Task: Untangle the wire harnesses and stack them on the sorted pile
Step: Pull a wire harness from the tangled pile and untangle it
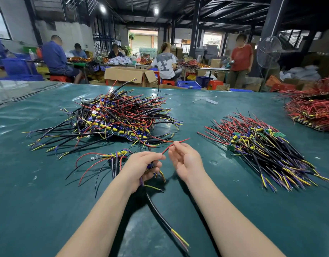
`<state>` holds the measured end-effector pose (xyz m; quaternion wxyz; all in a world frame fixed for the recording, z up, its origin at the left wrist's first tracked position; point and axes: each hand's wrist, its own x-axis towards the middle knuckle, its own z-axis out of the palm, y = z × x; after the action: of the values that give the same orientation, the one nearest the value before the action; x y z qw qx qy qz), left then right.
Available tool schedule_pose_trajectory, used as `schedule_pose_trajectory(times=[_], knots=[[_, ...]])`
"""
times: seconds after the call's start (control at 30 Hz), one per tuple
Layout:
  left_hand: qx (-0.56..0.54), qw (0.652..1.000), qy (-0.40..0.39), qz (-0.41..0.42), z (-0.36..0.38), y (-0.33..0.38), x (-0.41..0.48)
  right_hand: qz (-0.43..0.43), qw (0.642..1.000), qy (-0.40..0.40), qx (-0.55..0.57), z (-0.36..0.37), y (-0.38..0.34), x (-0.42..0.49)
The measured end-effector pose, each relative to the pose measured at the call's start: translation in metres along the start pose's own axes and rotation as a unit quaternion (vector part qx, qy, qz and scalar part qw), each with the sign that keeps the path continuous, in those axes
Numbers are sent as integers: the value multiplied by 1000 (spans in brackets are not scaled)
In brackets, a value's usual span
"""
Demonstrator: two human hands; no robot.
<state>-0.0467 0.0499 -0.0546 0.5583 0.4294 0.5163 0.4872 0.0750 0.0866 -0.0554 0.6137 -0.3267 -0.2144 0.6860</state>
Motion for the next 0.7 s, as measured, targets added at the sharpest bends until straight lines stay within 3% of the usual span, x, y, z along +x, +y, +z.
schedule_pose_trajectory(times=[0.1, 0.2, 0.3, 0.47, 0.57, 0.7], knots=[[63, 997, 31, 38, -3, 1, 1, -70, 990, -9, -121, -1, -3, 2], [103, 989, 60, 83, -8, 0, 2, -66, 991, -22, -117, 1, -4, 2], [85, 992, 49, 74, -6, 0, 2, -70, 991, -12, -113, -1, -4, 5], [84, 993, 47, 67, -11, -1, 1, -148, 965, 9, -216, -3, -2, 7], [106, 992, 7, 68, -12, -1, 1, -150, 976, 31, -154, -4, -6, 8], [122, 990, -32, 62, -11, -1, 2, -86, 995, 41, -39, -9, -12, 10]])
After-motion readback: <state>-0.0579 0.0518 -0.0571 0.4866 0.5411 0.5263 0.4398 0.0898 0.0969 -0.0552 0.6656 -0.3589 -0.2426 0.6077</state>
